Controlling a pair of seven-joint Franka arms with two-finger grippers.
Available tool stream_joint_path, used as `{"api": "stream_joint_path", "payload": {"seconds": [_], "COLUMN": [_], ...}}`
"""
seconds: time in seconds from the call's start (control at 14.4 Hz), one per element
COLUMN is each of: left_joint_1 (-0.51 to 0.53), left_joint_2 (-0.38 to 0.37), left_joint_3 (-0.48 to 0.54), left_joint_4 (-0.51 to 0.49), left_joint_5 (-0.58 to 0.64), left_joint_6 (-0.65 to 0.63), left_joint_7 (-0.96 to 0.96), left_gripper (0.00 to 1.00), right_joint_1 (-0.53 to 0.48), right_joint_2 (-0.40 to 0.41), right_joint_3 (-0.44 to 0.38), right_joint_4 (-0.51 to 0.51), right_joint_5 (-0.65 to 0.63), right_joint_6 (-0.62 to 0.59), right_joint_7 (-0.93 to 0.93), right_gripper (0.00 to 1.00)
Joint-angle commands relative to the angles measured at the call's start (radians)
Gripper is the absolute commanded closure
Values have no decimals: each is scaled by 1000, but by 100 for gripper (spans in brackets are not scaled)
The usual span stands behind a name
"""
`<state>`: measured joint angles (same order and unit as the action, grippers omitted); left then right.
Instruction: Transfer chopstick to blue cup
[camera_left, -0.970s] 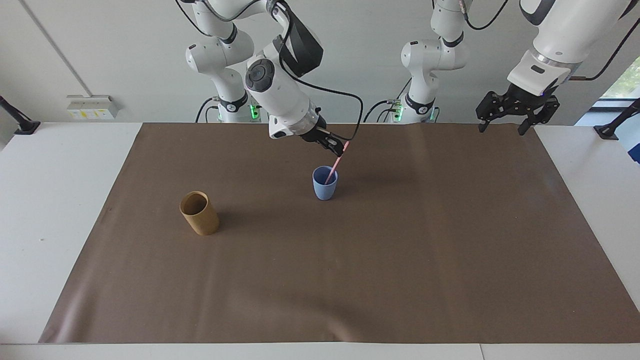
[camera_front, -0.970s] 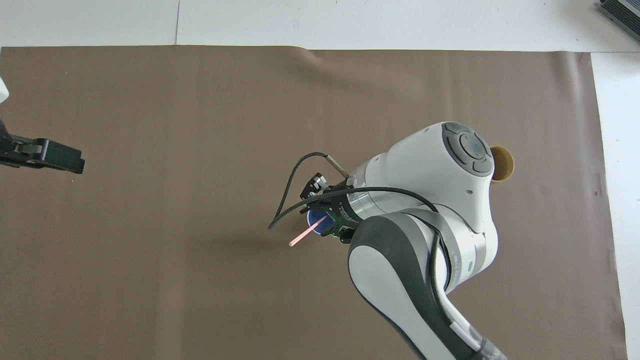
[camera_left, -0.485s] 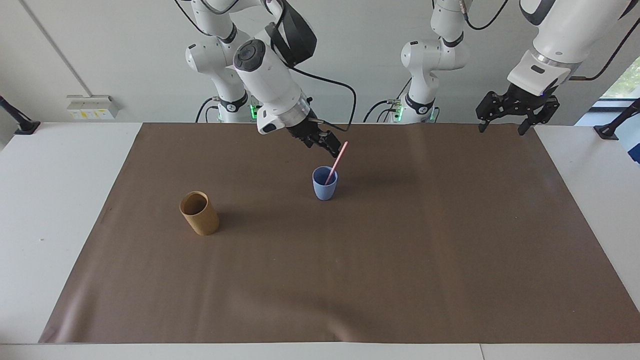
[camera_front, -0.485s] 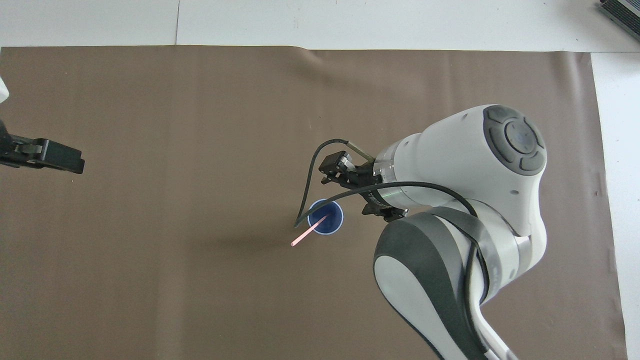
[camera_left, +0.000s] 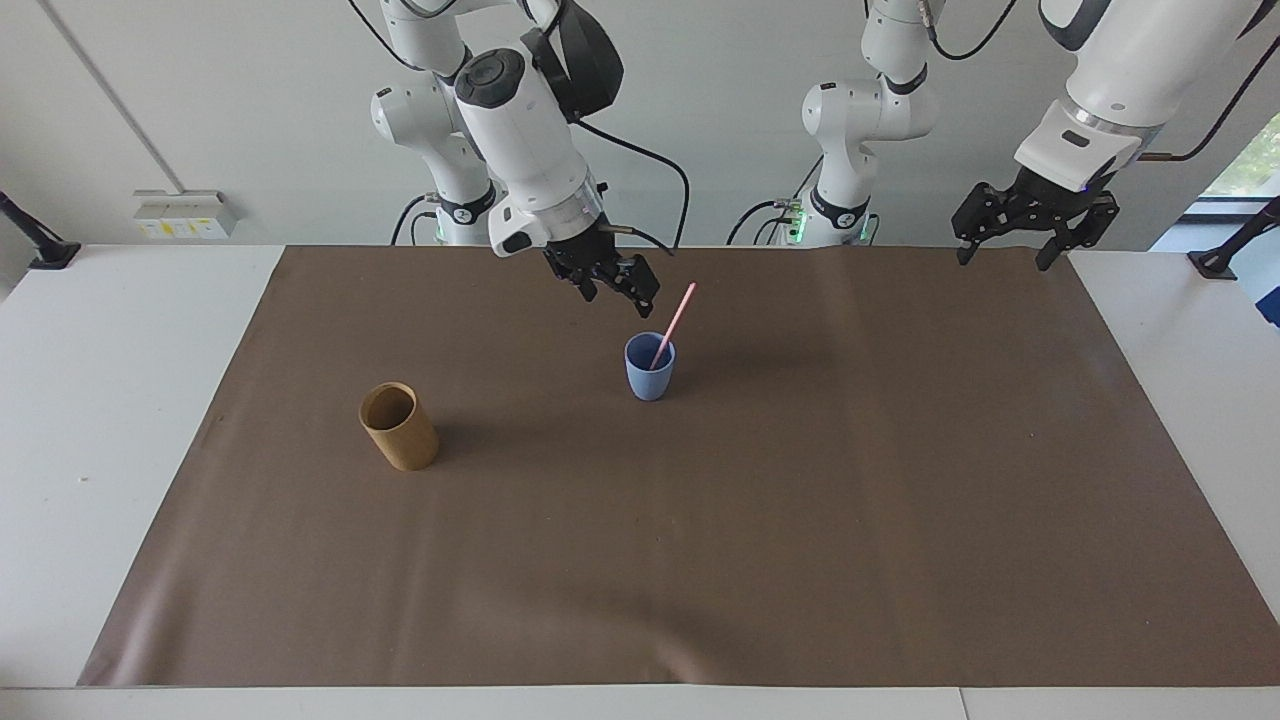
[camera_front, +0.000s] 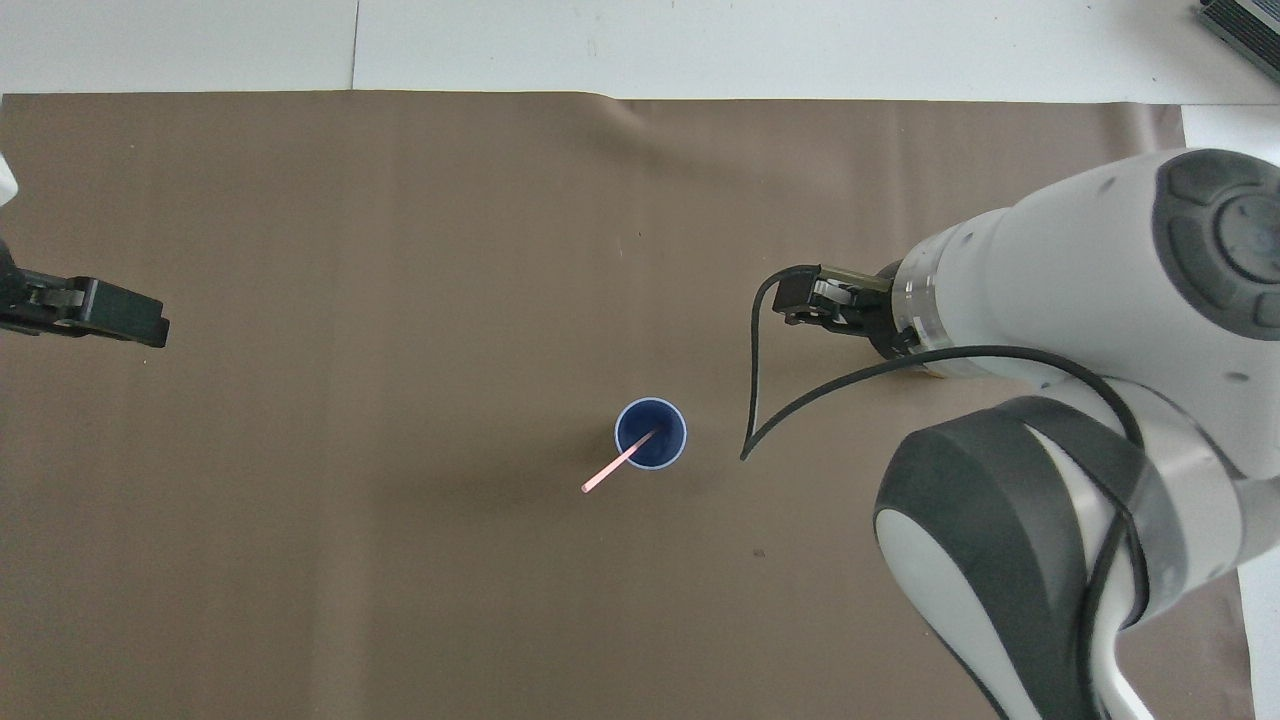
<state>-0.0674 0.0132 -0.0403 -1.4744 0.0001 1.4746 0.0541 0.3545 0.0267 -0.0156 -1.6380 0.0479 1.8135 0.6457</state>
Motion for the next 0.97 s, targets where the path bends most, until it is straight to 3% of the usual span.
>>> {"api": "stream_joint_path", "payload": {"seconds": [0.0, 0.21, 0.55, 0.9], "left_joint_1": [12, 12, 12, 12], "left_joint_2": [-19, -18, -18, -18], "left_joint_3": [-10, -10, -10, -10], "left_joint_4": [-17, -15, -17, -17], "left_joint_5": [18, 18, 18, 18], "left_joint_6": [-11, -11, -11, -11], "left_joint_7": [7, 9, 7, 7], "left_gripper": [0, 0, 0, 0], "right_joint_1": [-22, -35, -130, -216], "right_joint_2": [-5, -20, -93, -106], "right_joint_3": [6, -7, -40, -43], "right_joint_4": [124, 156, 176, 170], "right_joint_5": [-42, -60, -62, -111], "right_joint_6": [-115, -183, -215, -322], "right_joint_7": [-23, -37, -233, -405], "right_gripper": [0, 0, 0, 0]}}
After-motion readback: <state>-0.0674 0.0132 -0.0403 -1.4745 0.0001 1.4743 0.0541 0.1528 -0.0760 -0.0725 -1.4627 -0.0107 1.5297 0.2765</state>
